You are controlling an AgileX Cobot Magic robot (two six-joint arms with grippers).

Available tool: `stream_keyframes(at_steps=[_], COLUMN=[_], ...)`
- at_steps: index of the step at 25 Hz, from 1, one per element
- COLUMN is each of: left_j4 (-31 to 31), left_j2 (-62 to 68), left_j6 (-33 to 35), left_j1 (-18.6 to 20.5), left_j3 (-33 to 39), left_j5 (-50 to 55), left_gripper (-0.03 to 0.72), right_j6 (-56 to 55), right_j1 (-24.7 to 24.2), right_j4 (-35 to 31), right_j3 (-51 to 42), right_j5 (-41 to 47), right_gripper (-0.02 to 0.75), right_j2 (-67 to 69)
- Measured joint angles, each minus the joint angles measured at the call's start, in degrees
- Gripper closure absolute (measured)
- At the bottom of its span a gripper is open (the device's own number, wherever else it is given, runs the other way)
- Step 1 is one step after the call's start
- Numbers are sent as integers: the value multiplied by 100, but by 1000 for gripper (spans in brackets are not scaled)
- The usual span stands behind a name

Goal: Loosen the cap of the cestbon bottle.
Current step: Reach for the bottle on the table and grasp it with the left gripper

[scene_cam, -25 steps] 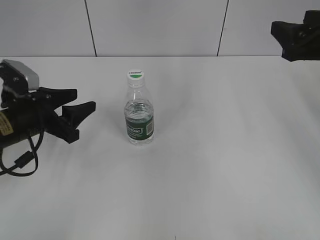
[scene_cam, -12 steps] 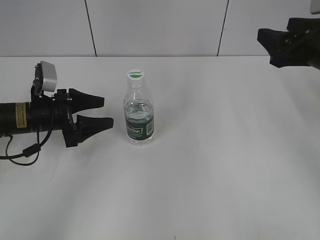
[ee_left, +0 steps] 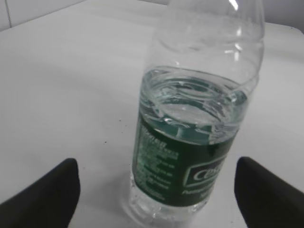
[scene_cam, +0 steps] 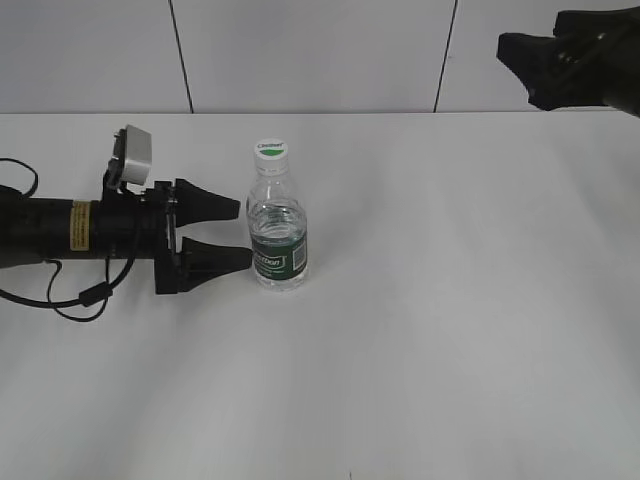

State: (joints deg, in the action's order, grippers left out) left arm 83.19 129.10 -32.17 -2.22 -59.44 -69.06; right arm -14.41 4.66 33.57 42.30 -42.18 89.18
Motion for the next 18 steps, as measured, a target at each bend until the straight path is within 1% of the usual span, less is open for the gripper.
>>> stream_keyframes(at_steps=[5,8,14,18], left_j4=[24,-45,-632,-730], left_j2=[242,268,268,268], left_j6=[-18,-18,-8,-2], left_j1=[-370,-537,-676,-764], left_j3=[-214,-241,-243,-243], left_j5=[0,0,0,0], left_gripper=[95,98,98,98], right_j6=[-407,-476,-614,-674], right_j1=[0,0,0,0], right_j4=[455,535,772,859], right_j3=[109,109,147,147], right_j5=[-7,-7,-7,-7], right_gripper=[186,186,186,186], right_j2=[12,12,12,12])
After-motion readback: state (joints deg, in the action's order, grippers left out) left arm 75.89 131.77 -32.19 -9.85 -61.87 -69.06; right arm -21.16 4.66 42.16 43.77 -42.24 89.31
